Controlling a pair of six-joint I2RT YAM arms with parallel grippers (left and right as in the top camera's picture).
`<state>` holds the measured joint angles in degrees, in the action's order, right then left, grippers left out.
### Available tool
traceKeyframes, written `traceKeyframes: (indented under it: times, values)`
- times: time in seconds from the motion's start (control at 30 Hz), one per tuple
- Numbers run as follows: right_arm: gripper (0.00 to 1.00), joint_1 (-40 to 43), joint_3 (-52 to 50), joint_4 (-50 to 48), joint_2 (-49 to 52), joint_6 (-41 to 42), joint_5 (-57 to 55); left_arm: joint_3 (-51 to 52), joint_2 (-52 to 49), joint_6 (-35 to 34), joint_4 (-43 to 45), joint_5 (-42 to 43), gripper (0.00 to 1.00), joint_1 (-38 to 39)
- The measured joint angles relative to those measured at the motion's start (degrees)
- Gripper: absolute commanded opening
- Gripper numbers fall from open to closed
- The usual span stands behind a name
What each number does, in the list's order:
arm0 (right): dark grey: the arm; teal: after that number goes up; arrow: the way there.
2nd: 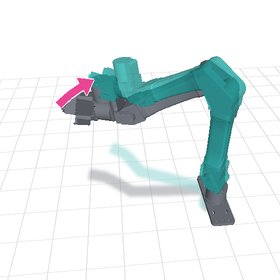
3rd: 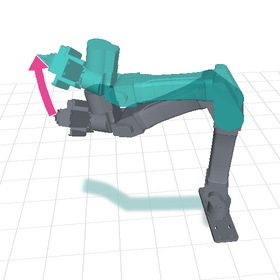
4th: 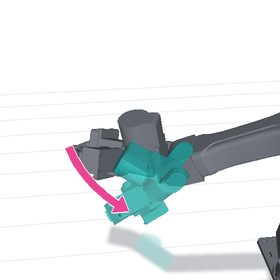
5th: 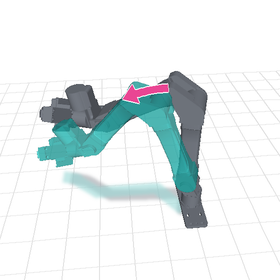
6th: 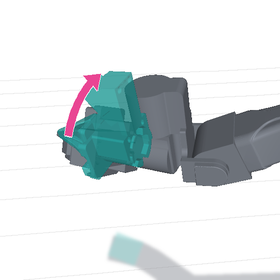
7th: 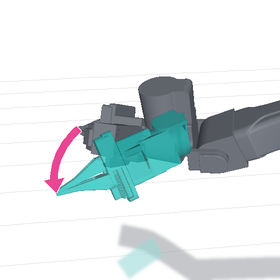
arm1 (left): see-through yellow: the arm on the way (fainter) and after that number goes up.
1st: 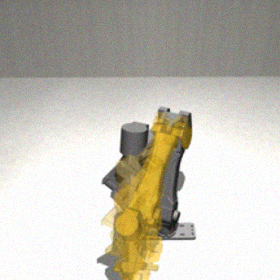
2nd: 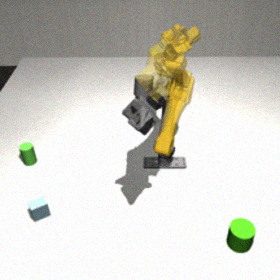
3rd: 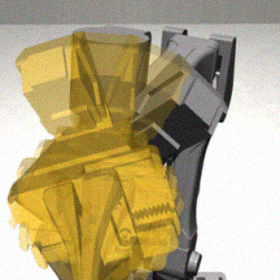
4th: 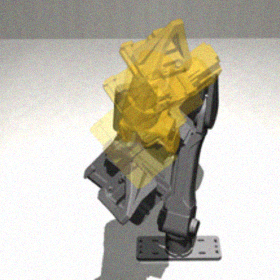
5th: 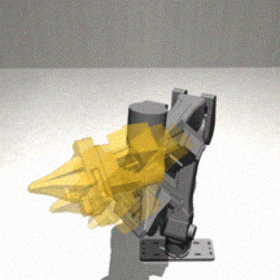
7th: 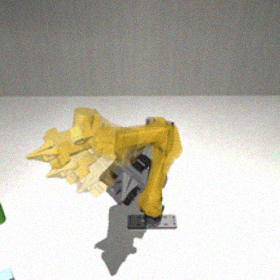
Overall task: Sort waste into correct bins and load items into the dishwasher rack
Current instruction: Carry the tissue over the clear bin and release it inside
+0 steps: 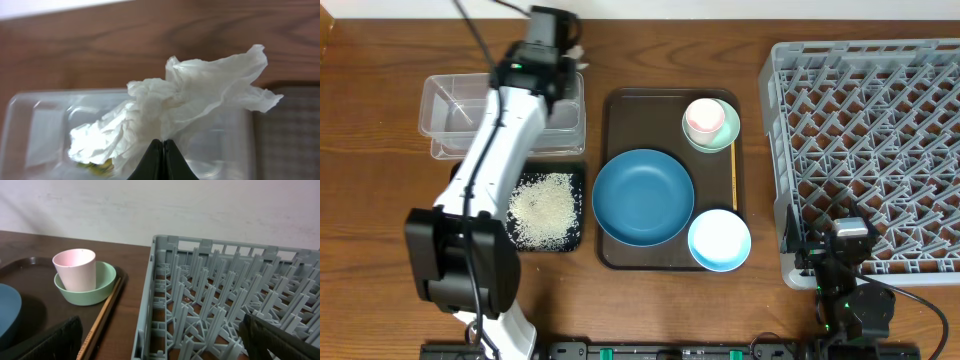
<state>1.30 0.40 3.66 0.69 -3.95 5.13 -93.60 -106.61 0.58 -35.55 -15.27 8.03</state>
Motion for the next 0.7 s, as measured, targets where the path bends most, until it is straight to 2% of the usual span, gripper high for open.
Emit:
traceKeyframes:
  times: [0.3, 0.5, 0.7]
  values:
    - [0.99, 0.0, 0.0, 0.0, 0.0, 0.0, 0.0, 0.0, 0.0, -4.37, -7.72, -0.11, 0.06, -8.7]
    - [0.99, 0.0, 0.0, -0.02, 0.0, 0.0, 0.0, 0.0, 0.0, -7.89, -12.04, 0.68, 0.06, -9.38]
    - [0.99, 0.0, 0.0, -0.02, 0.0, 0.0, 0.0, 0.0, 0.0, -10.03, -13.2, 4.85, 0.08, -9.38]
